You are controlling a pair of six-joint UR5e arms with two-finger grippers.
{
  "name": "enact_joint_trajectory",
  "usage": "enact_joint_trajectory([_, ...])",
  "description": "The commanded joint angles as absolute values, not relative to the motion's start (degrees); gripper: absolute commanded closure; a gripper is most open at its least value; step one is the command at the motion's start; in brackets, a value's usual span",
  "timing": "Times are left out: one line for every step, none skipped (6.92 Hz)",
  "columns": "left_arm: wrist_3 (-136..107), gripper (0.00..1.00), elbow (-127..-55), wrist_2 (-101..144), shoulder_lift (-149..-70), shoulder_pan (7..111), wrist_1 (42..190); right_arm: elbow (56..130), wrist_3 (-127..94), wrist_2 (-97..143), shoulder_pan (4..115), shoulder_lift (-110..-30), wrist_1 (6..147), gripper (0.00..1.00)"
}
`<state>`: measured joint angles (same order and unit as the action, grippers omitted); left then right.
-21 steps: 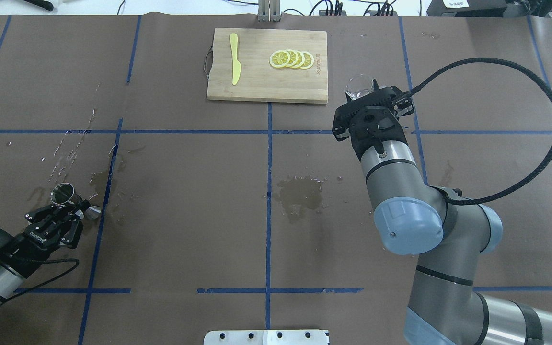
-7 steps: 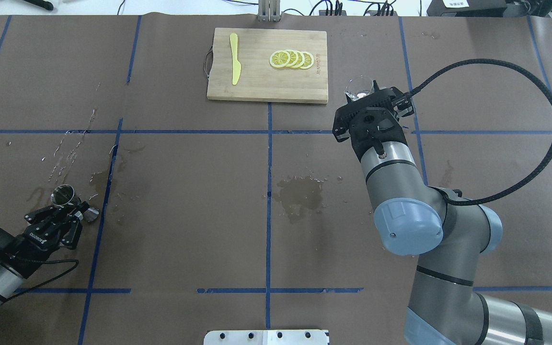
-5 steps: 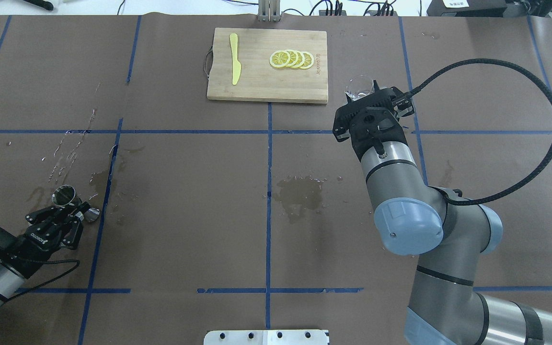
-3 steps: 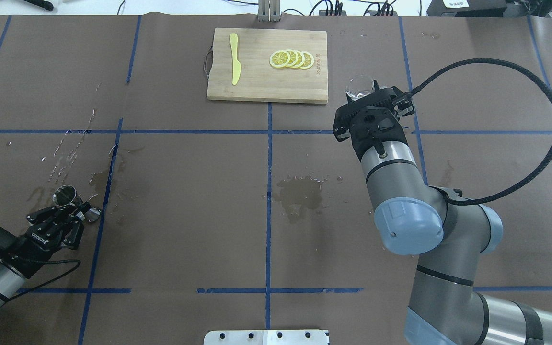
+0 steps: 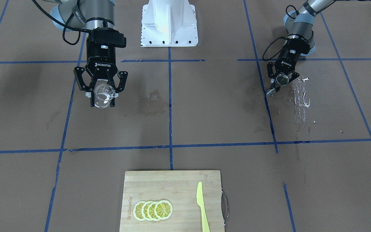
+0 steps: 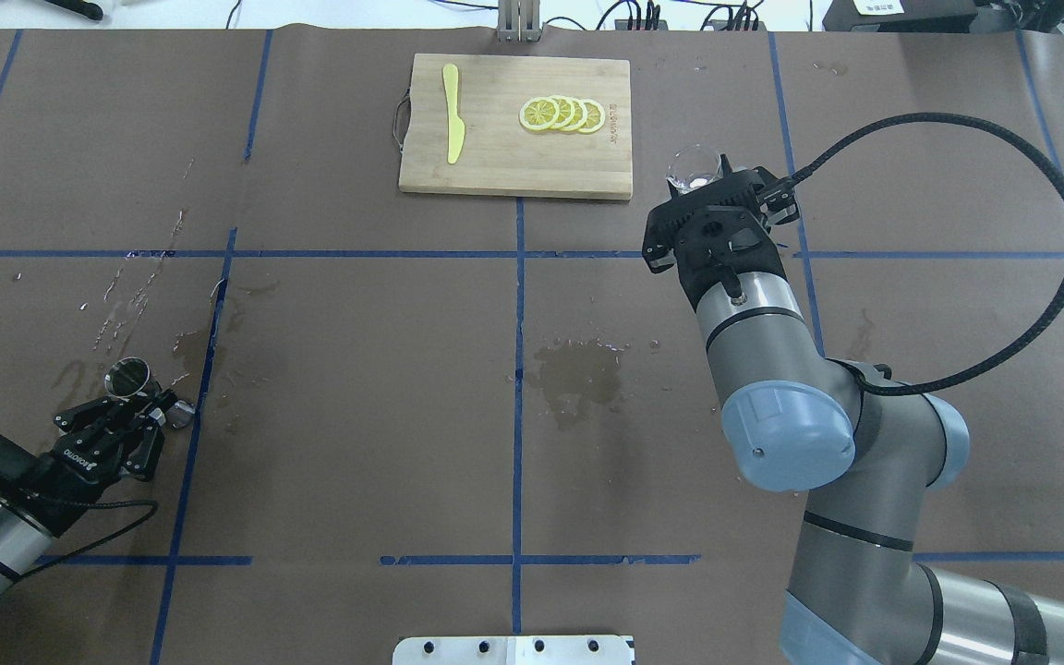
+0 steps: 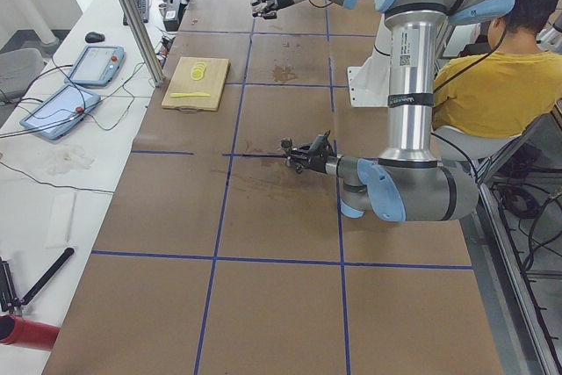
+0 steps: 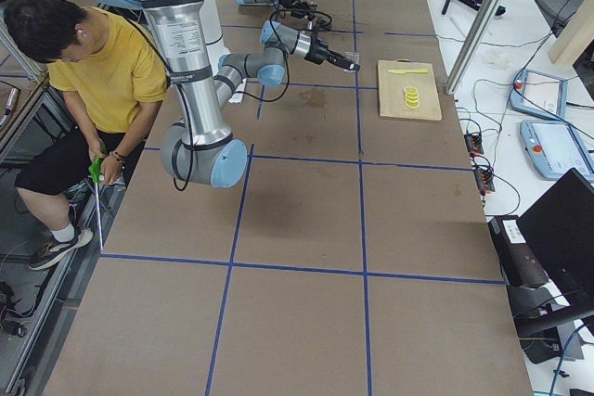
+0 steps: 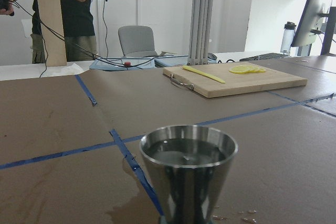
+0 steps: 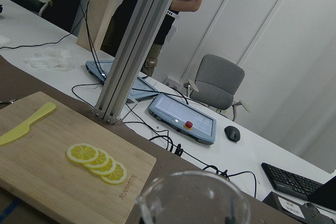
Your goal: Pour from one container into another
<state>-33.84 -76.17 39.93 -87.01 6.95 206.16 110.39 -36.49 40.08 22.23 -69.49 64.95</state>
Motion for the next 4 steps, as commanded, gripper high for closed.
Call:
enact_joint_trajectory([-33.75, 1.0, -76.11, 39.9, -87.1, 6.94, 206.1, 110.48, -36.48, 40.08, 22.24, -69.52, 64.95, 1.0])
enact_joint_trajectory([-33.66, 0.96, -75.94, 39.99, -87.1, 6.94, 206.1, 110.48, -36.47, 40.08, 22.24, -69.52, 64.95, 1.0])
enact_joint_trajectory([-33.66, 0.86, -75.94, 39.99, -87.1, 6.94, 206.1, 110.39, -36.47, 40.08, 22.24, -69.52, 64.95, 1.0])
enact_joint_trajectory([-33.66, 0.77, -75.94, 39.99, -87.01, 6.94, 206.1, 110.48, -36.47, 40.08, 22.24, -69.52, 64.95, 1.0])
